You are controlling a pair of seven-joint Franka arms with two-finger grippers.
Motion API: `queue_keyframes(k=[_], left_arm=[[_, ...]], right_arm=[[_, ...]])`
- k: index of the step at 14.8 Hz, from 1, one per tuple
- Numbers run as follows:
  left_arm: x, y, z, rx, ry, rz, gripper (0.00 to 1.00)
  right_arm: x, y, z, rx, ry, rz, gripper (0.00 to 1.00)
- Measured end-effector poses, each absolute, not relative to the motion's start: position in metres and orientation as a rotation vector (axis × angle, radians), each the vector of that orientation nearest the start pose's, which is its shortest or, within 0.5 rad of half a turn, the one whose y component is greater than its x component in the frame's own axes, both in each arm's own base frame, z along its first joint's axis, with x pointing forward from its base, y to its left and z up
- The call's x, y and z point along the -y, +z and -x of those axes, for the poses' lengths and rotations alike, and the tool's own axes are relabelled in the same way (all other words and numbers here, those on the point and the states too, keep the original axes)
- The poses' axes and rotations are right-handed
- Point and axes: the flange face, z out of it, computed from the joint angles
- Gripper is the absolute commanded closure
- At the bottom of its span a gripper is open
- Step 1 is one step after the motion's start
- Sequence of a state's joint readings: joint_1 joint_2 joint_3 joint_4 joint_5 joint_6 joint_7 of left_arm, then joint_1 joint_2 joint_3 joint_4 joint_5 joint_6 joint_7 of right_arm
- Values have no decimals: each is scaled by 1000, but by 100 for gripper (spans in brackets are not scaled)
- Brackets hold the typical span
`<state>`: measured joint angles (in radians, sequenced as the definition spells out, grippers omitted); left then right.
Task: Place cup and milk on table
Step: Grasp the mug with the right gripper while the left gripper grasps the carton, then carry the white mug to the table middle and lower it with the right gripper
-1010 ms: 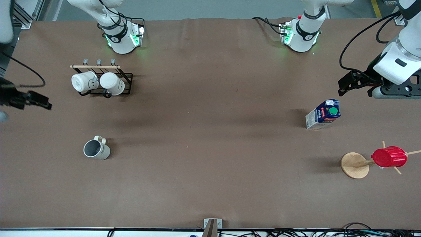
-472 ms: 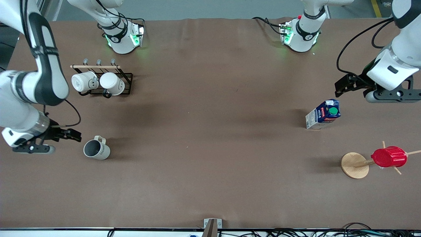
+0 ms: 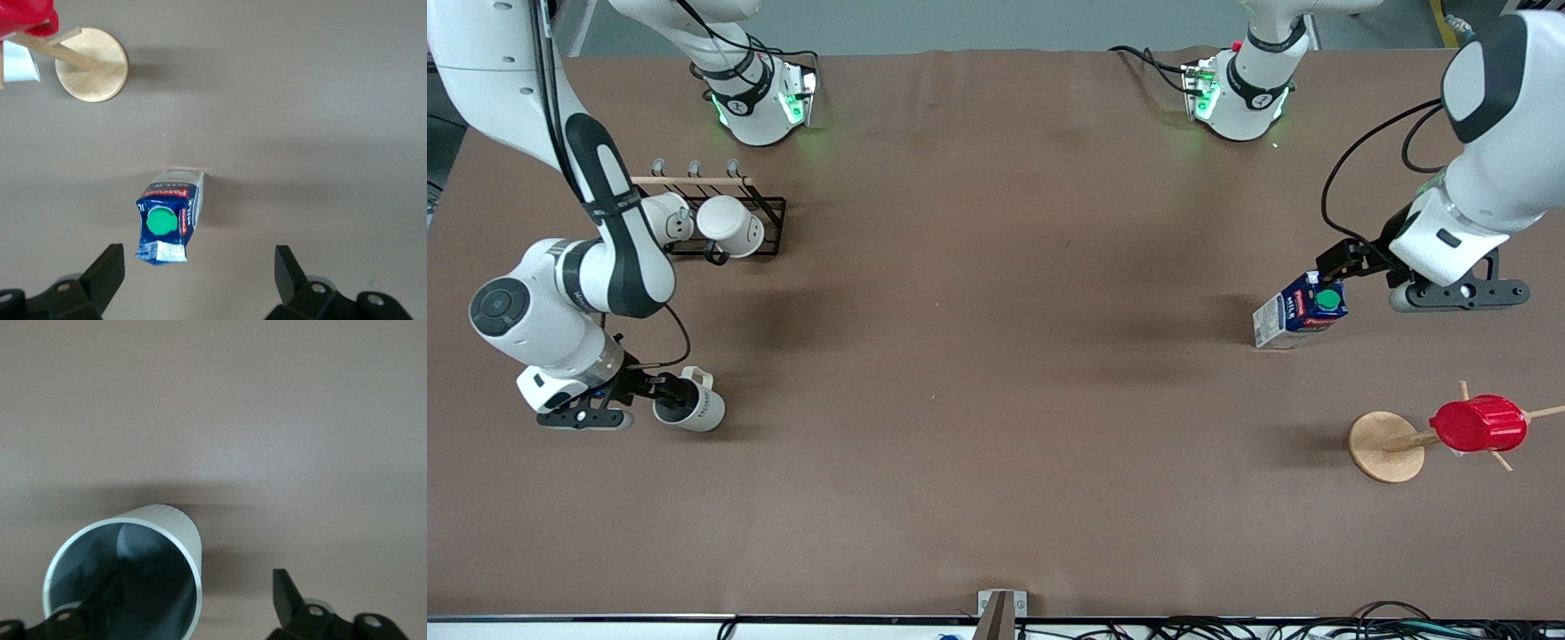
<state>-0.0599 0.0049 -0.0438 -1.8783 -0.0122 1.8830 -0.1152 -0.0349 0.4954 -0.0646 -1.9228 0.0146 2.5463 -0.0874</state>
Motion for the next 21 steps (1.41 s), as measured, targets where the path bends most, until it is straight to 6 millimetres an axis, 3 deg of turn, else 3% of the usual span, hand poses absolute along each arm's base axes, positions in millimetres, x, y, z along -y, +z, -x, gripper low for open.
queue_keyframes(k=[1,5,13,16,18,21], left_arm=[[54,491,-559,23,3,3153,2],[26,456,-553,8,39,3142,2],[18,393,-543,-49,38,3087,2],[14,369,-541,-59,52,3076,2],[13,361,-542,-56,66,3076,2],[13,356,-541,-57,82,3076,2]], right_arm=[[61,241,-638,-20,-213,3168,28],[60,234,-638,-16,-224,3169,100],[60,243,-645,-18,-200,3168,100],[44,278,-658,-38,-58,3154,100],[-2,315,-666,-64,22,3132,100],[-111,346,-660,-85,41,3084,100]])
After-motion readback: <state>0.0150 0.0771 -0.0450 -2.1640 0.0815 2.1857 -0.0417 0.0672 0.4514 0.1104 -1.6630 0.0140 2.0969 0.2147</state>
